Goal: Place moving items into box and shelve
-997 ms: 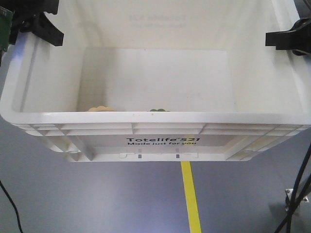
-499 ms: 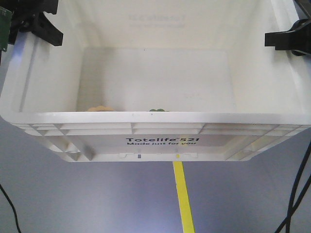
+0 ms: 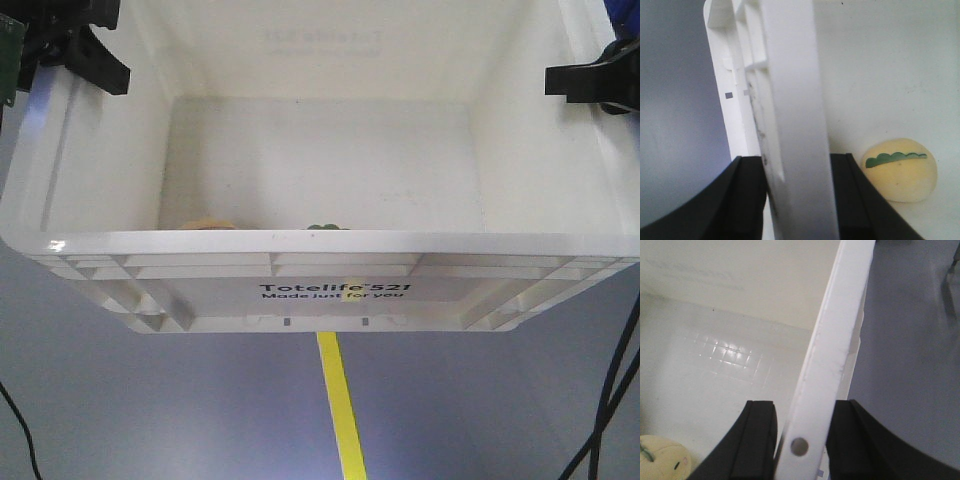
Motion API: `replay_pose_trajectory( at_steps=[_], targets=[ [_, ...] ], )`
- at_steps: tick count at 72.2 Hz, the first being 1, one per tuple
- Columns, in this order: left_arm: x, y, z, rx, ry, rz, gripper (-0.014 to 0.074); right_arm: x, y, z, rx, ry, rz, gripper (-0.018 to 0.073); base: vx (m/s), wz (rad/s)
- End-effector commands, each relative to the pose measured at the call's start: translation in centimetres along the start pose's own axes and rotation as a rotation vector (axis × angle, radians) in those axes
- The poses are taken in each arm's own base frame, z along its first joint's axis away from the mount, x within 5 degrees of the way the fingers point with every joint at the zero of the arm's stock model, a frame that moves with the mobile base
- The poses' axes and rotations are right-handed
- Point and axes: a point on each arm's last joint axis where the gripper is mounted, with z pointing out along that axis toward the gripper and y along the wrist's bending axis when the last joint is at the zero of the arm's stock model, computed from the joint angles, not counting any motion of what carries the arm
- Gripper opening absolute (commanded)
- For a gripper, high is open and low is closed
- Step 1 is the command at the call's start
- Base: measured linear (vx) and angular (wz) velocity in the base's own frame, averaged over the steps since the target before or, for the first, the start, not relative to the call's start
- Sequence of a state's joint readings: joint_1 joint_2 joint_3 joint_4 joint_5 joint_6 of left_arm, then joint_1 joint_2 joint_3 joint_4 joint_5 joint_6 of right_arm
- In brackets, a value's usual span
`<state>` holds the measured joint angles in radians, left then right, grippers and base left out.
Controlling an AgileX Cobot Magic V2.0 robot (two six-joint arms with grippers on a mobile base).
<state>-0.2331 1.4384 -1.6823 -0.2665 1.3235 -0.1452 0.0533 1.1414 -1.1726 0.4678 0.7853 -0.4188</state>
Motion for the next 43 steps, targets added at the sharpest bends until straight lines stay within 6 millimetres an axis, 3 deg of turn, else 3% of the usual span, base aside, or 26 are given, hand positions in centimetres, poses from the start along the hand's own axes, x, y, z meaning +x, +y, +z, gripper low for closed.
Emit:
replay_pose_trajectory(
  at_steps=[1, 43],
  targets=[
    [-0.23, -2.07, -3.21, 0.141, -0.145, 0.019, 0.0, -2.15, 0.83, -1.91, -0.019, -0.172, -0.003, -0.0008, 0.54, -0.29],
    [-0.23, -2.06, -3.21, 0.14, -0.146, 0.02, 0.0, -2.15, 0.83, -1.91, -0.019, -0.172, -0.003, -0.0008, 0.5, -0.39]
  ],
)
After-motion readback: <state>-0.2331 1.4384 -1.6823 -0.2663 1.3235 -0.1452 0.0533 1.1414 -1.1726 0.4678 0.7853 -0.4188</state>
